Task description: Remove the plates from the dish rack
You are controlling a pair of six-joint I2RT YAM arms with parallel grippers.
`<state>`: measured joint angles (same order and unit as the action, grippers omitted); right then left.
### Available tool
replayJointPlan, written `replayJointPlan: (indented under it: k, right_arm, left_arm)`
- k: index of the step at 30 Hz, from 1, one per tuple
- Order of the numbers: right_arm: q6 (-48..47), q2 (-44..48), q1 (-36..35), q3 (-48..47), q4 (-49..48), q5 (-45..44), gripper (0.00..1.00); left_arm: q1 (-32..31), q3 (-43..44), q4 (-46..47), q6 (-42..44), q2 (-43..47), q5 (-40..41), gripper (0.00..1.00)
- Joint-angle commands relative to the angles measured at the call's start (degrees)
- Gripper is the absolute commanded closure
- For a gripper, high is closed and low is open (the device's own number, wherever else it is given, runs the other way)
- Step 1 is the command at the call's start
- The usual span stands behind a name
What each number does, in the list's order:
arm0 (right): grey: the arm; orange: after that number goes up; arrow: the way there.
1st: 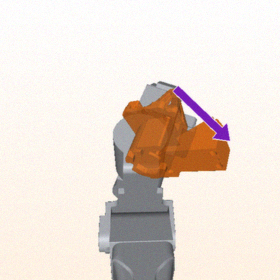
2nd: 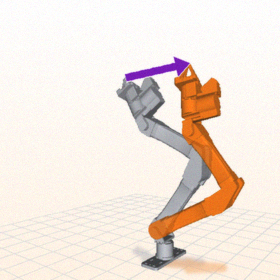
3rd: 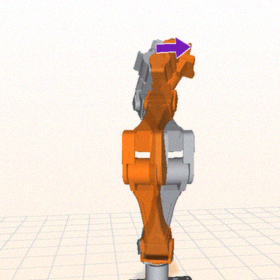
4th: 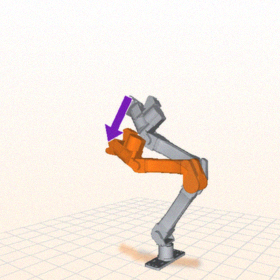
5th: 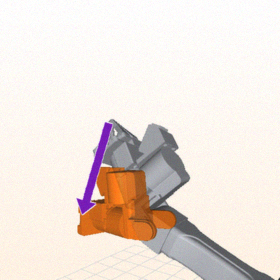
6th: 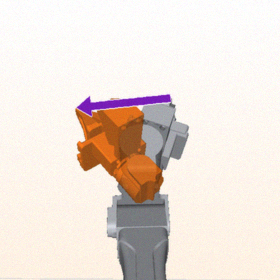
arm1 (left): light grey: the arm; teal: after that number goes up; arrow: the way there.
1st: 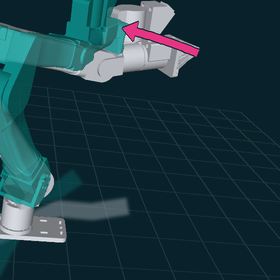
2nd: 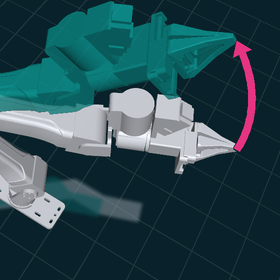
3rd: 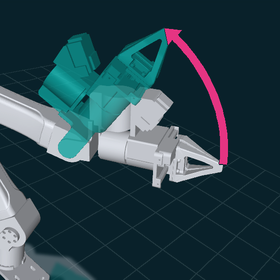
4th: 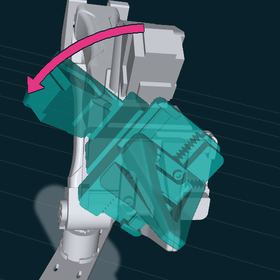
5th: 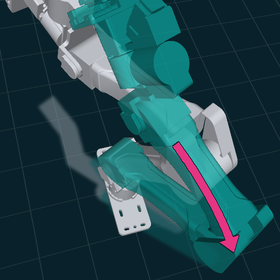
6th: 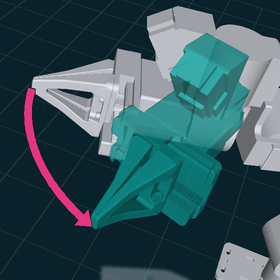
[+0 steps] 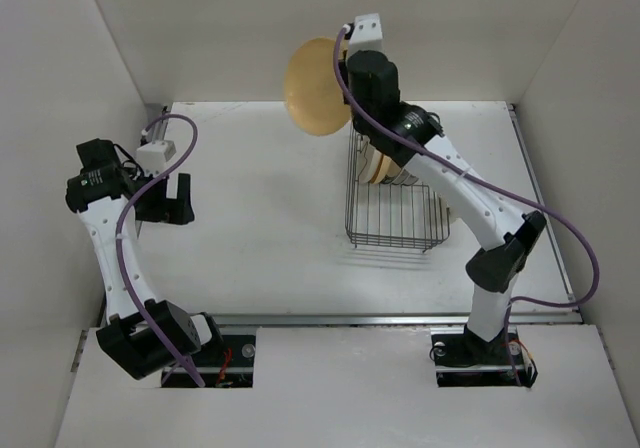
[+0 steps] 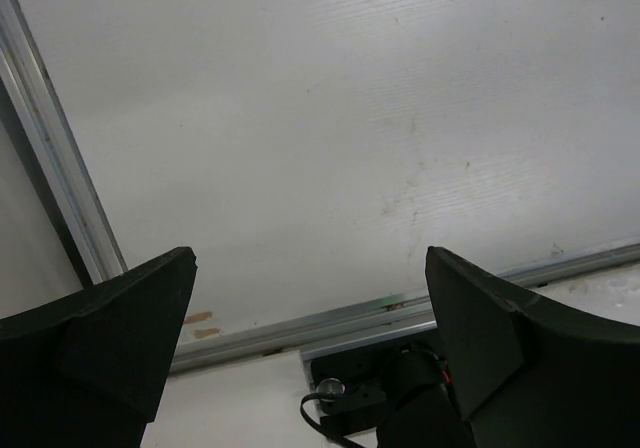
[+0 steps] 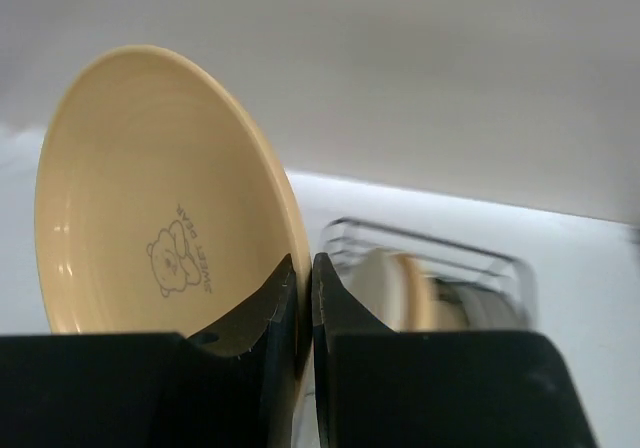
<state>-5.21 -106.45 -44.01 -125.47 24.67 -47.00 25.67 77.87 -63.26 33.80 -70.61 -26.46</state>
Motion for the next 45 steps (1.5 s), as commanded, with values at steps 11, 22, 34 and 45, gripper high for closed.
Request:
replayJointPlan:
  k: [11, 22, 34, 45]
  right_arm:
    - [23.7, -17.1, -0.6, 9.9, -4.8, 53.0, 1.00]
    - [27.5, -27.6, -0.6, 9.4, -4.4, 54.5, 0.93]
    - [23.3, -18.1, -0.6, 4.1, 1.6, 46.6, 0.25]
    - [24.6, 4.2, 13.5, 7.3, 20.8, 25.5, 0.19]
  left_arm:
    - [2.9, 4.1, 0.2, -5.5, -0.2, -14.4, 0.01]
    - [0.1, 1.7, -5.0, -0.3, -6.3, -10.8, 0.01]
    - [0.1, 2.4, -1.9, -2.8, -3.1, -9.2, 0.01]
    - [0.1, 1.9, -0.6, -4.4, -3.7, -4.3, 0.01]
